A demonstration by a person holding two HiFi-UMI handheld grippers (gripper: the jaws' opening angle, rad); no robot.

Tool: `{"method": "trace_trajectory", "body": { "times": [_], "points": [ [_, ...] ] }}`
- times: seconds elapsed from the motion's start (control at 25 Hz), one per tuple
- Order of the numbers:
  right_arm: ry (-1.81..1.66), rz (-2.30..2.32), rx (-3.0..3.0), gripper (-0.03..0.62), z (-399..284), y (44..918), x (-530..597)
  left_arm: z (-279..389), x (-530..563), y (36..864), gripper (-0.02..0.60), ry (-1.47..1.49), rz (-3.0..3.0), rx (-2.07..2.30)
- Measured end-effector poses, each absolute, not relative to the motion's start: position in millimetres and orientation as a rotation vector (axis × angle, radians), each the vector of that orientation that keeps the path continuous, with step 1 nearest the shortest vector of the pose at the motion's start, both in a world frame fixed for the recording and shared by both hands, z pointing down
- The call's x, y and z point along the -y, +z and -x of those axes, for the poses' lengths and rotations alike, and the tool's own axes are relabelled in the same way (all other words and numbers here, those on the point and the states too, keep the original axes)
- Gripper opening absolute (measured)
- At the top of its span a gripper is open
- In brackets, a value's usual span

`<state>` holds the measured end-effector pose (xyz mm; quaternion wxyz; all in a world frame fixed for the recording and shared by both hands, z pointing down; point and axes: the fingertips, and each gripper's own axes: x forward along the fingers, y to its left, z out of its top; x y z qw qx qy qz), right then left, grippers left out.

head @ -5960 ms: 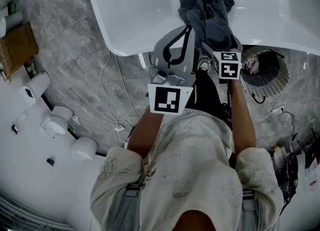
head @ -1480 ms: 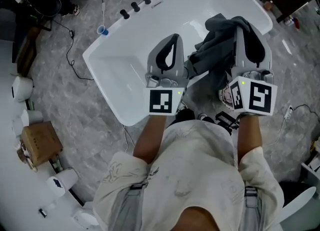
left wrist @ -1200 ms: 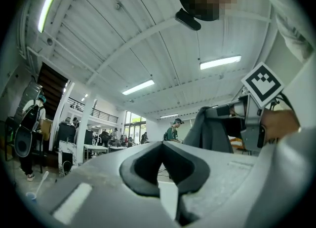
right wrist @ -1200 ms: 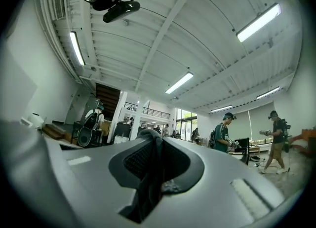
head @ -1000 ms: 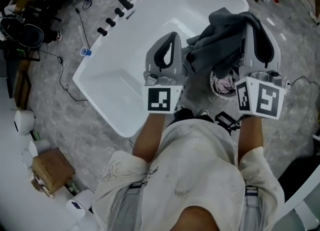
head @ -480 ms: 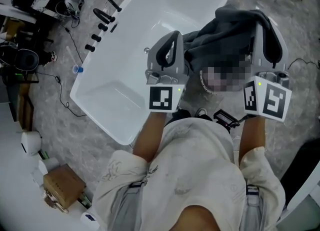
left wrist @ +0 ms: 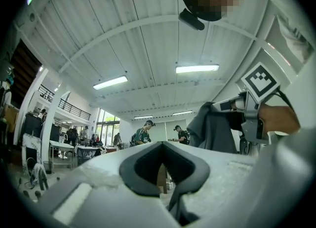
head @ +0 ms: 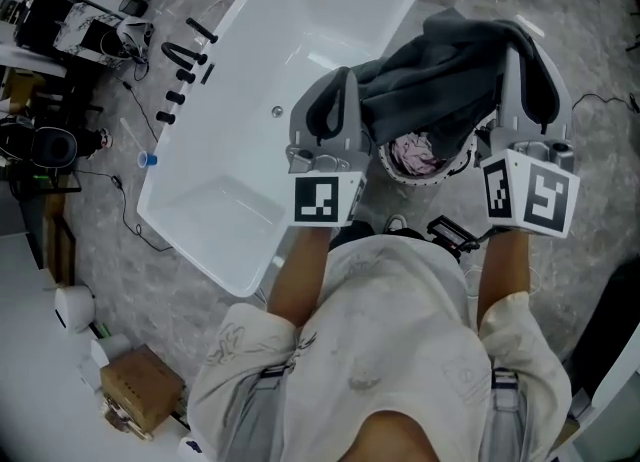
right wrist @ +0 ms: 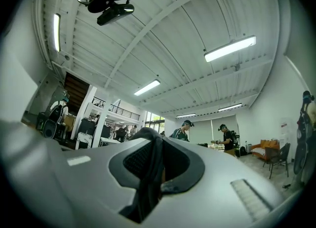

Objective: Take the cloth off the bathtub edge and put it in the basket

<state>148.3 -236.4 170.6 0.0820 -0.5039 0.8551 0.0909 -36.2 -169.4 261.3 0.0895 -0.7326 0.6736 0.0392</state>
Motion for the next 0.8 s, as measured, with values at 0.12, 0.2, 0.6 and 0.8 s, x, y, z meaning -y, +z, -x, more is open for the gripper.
{"method": "trace_trajectory", "body": {
  "times": [0.12,0.2,0.6,0.8],
  "points": [
    [0.264,1.528,-2.538,0.043,-172.2,170.8,235.9,16.3,170.7,259.1,0.0,0.129,2.194,-1.974],
    [0.268,1.544,-2.535,0.043,-182.4,172.2,236.1,8.6,171.9,257.2,0.0,0.13,2.199,-1.964],
    [0.286,1.72,-2.468,0.043,-193.8,179.1,241.4,1.3,198.4,252.3,0.0,0.154,2.315,-1.844],
    [0.297,1.845,-2.403,0.043,-194.4,182.9,241.9,0.5,217.7,254.0,0.0,0.186,2.407,-1.75]
  ]
}}
